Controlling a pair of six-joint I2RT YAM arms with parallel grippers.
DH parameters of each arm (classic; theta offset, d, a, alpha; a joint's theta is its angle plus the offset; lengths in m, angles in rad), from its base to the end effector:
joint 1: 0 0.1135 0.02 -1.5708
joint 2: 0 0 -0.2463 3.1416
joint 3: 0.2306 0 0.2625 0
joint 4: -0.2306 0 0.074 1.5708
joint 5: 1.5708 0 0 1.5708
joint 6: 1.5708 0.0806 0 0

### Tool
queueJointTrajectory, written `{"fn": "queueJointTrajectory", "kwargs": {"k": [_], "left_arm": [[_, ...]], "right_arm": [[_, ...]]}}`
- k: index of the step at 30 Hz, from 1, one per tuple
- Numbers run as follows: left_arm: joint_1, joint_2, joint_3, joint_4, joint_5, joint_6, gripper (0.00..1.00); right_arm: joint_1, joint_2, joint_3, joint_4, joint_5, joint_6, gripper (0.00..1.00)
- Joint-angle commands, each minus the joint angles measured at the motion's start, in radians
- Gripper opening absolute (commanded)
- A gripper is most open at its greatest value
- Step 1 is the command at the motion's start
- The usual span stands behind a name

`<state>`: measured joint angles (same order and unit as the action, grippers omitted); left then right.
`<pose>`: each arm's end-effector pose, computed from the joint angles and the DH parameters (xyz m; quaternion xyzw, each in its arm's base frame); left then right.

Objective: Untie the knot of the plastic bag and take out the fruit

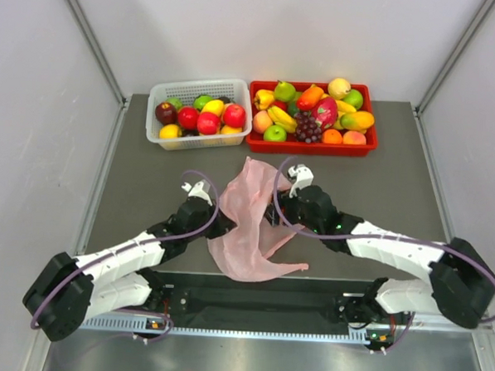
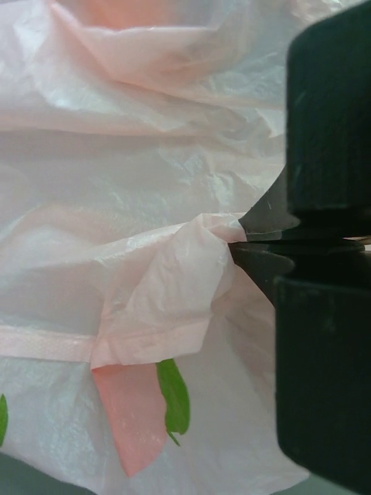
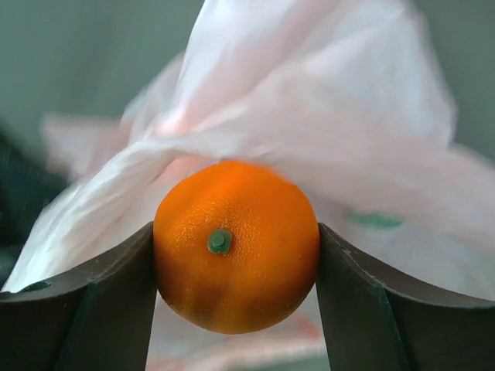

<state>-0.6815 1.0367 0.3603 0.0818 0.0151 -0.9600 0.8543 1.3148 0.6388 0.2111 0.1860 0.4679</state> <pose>0.2008 -0.1644 0.1257 -0.1191 0.8751 -0.3476 0.3148 0.2289 0.2402 0.1700 -0.1148 0.8409 0.2587 0.4613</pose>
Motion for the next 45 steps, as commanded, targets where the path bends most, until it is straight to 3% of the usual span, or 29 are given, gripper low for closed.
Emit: {"fn": "queueJointTrajectory", "kwargs": {"k": [1, 8, 12, 16, 18, 21, 26, 32, 37, 42, 45], "left_arm": [[-0.001, -0.006, 0.052, -0.002, -0.046, 0.010, 0.00], [0.003, 0.013, 0.063, -0.002, -0.076, 0.009, 0.00], [0.007, 0.028, 0.057, -0.004, -0.072, 0.014, 0.00], [0.008, 0.031, 0.048, 0.007, -0.066, 0.012, 0.00], [0.007, 0.033, 0.045, 0.021, -0.063, 0.012, 0.00], [0.007, 0.036, 0.048, 0.024, -0.058, 0.020, 0.00], [0.010, 0.033, 0.052, 0.022, -0.041, 0.027, 0.00], [0.008, 0.011, 0.035, 0.026, -0.029, 0.023, 0.00], [0.010, -0.004, 0.023, 0.022, -0.037, 0.024, 0.00], [0.011, 0.006, 0.012, 0.035, -0.035, 0.027, 0.00], [0.011, 0.019, 0.009, 0.042, -0.037, 0.032, 0.00]], "right_arm": [[-0.012, -0.133, -0.036, -0.287, -0.273, -0.080, 0.00], [-0.012, -0.399, 0.011, -0.551, -0.488, -0.196, 0.00], [-0.012, -0.558, 0.113, -0.559, -0.554, -0.302, 0.00], [-0.017, -0.588, 0.228, -0.515, -0.554, -0.422, 0.00], [-0.029, -0.546, 0.298, -0.468, -0.429, -0.437, 0.00], [-0.089, -0.375, 0.416, -0.422, -0.265, -0.459, 0.00], [-0.286, 0.024, 0.682, -0.337, -0.134, -0.365, 0.00], [-0.380, 0.423, 0.993, -0.227, -0.068, -0.348, 0.00], [-0.419, 0.725, 1.325, -0.289, -0.085, -0.388, 0.01], [-0.454, 0.971, 1.620, -0.429, -0.065, -0.377, 0.16], [-0.472, 1.015, 1.635, -0.406, -0.071, -0.364, 0.25]]}}
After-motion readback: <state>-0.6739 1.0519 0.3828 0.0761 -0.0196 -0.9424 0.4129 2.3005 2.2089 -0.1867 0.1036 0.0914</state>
